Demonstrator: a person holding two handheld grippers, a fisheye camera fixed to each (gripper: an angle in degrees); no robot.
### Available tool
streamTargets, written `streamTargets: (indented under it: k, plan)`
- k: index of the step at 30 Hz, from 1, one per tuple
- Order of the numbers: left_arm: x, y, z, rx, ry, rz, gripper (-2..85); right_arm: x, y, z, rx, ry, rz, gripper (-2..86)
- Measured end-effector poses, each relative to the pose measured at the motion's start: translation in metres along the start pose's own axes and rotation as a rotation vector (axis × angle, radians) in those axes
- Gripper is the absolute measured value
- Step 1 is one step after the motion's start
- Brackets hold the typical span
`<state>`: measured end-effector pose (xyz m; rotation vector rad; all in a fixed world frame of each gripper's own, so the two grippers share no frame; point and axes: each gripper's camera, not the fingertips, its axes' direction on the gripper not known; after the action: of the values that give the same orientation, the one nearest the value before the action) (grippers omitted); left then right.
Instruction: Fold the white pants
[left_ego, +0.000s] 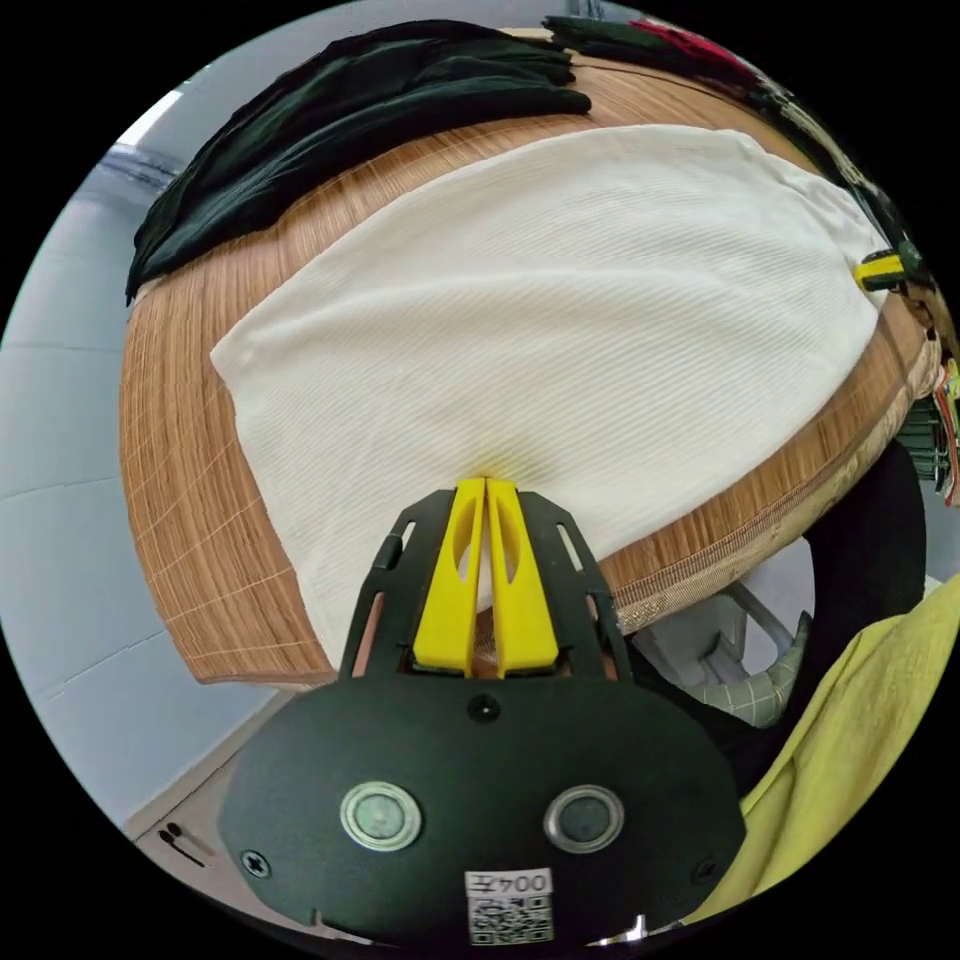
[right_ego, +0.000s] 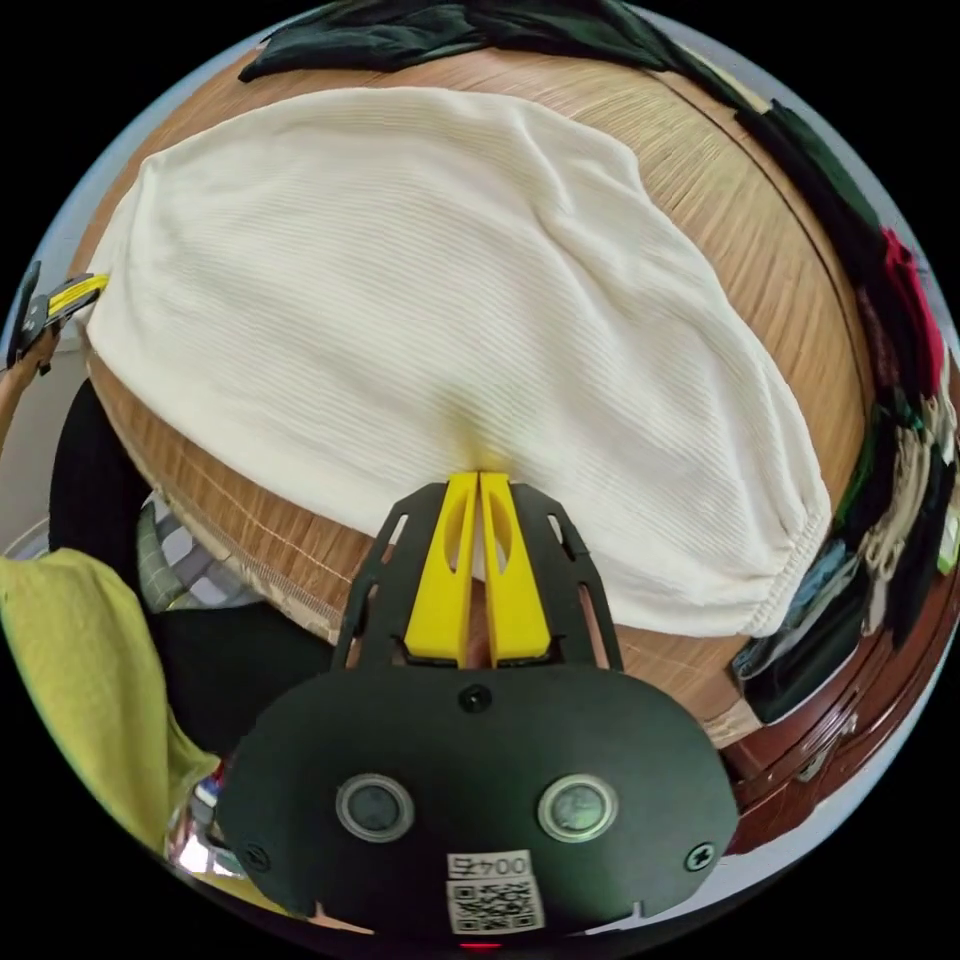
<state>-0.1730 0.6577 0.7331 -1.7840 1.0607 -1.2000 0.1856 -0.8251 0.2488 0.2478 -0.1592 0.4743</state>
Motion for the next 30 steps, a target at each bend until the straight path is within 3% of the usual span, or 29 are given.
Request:
streamTargets:
  k: [4, 6, 8, 14, 19, 23, 26, 30]
  plan:
    - [-0.012, 0.022, 0.018, 0.1, 0.03, -0.083, 1.6, -0.004, 0.056, 0.009, 0.219, 0.015, 0.236, 2.0]
    - [-0.021, 0.034, 0.023, 0.151, 0.051, -0.133, 2.9, 0.004, 0.092, 0.007, 0.292, -0.078, 0.388, 4.0]
    - [-0.04, 0.059, 0.022, 0.195, 0.101, -0.236, 5.2, 0.004, 0.161, -0.008, 0.526, -0.242, 0.535, 5.3]
    - [-0.117, 0.186, 0.043, 0.384, 0.28, -0.58, 5.7, -0.024, 0.324, -0.012, 0.858, -0.456, 0.669, 5.7]
    - [-0.171, 0.272, 0.111, 0.503, 0.638, -0.87, 6.5, -0.046, 0.413, 0.007, 0.997, -0.648, 0.723, 5.8]
    - [-0.183, 0.289, 0.155, 0.627, 0.853, -0.996, 8.4, -0.07, 0.447, 0.029, 1.068, -0.829, 0.731, 6.3]
    - [-0.192, 0.287, 0.186, 0.637, 0.978, -1.083, 9.8, -0.085, 0.453, 0.044, 1.062, -0.913, 0.705, 6.5]
    - [-0.197, 0.287, 0.212, 0.621, 1.009, -1.153, 11.4, -0.095, 0.455, 0.063, 1.02, -0.97, 0.661, 7.3]
